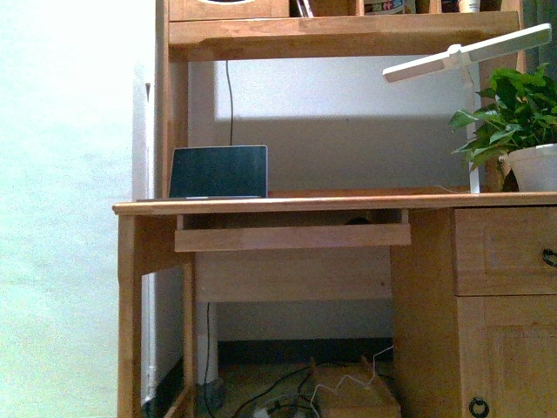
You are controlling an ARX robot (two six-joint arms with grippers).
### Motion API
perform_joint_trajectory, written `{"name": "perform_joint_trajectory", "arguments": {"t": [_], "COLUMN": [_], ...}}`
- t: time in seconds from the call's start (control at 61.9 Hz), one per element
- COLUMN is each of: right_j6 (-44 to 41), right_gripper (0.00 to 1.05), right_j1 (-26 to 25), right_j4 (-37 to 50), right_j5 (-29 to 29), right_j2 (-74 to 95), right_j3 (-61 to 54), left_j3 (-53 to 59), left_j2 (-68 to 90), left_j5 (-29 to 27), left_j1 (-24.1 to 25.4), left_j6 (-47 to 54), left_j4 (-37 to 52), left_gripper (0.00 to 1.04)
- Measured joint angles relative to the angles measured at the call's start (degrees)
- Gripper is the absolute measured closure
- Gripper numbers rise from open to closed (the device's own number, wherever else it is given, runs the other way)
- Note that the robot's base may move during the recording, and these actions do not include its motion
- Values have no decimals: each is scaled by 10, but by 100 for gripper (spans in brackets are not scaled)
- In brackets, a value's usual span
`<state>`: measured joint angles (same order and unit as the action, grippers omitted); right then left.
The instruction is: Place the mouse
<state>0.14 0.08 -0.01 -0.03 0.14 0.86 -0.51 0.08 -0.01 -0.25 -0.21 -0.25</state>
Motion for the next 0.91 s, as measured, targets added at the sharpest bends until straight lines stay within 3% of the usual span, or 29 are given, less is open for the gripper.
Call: {"name": "perform_joint_trajectory", "arguments": {"t": [0.905], "right_j6": [0], "right_gripper": [7], "right_j1": [0], "right_j4": [0], "right_j5": [0], "right_j2": [0], "right_j3": [0], "left_j3": [0], "left_j2": [0], "left_j5": [0], "left_j1": [0], "left_j6": [0], "left_j4": [0], "left_gripper": [8]}}
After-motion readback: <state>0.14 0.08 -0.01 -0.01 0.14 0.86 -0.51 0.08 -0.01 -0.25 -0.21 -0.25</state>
